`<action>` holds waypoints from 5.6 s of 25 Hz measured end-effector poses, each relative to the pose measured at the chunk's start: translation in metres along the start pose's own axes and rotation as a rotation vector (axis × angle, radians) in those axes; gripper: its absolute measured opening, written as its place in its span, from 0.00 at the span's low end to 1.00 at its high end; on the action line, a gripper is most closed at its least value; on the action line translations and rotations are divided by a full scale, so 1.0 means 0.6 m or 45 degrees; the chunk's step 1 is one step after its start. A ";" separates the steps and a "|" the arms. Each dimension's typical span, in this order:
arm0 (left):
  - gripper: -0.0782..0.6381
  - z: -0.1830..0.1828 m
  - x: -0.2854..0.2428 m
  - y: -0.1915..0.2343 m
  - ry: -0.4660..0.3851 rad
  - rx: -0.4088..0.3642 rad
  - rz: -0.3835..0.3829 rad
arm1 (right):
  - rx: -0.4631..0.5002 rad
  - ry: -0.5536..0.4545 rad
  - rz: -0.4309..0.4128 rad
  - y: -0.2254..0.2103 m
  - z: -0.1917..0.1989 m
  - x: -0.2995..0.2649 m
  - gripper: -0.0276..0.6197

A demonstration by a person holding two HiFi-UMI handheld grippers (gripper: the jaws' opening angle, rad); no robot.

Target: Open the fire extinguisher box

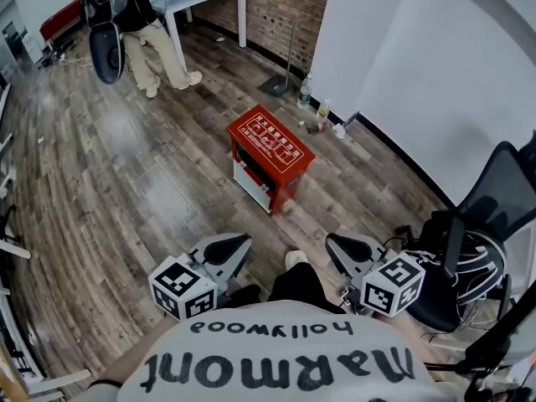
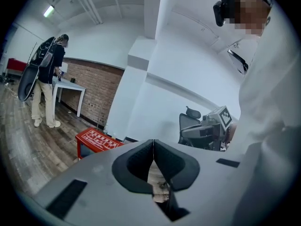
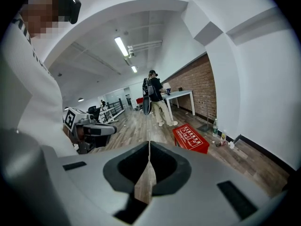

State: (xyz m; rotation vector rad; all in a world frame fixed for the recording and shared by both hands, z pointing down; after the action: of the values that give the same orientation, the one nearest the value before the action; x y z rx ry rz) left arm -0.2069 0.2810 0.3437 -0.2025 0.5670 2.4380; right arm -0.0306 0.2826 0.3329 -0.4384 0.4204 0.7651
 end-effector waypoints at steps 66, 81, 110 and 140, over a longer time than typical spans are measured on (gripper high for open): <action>0.52 0.001 -0.401 0.511 0.089 0.714 -0.042 | -0.163 0.203 -0.345 -0.367 -0.166 -0.374 0.27; 0.55 0.210 -0.589 0.724 0.179 1.284 0.153 | -0.544 0.228 -0.232 -0.357 -0.038 -0.434 0.31; 0.23 -0.085 -0.631 0.652 -0.317 1.428 0.543 | -0.596 -0.023 -0.212 -0.354 -0.114 -0.391 0.31; 0.25 -0.142 -0.730 0.646 0.130 1.278 0.179 | -0.358 -0.235 0.042 -0.487 -0.250 -0.386 0.17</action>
State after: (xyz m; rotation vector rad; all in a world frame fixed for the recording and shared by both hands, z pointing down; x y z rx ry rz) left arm -0.0922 -0.2703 0.5229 0.1410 1.7874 1.9753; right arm 0.0036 -0.1132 0.3923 -0.6186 0.1471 0.8927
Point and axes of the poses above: the fingertips, and each gripper's own axes: x backward along the fingers, y to its left, z out of its underside, the point moved 2 cm from there along x, backward along the fingers, and after that the axes turned 4 degrees about y, right-handed, at the moved point
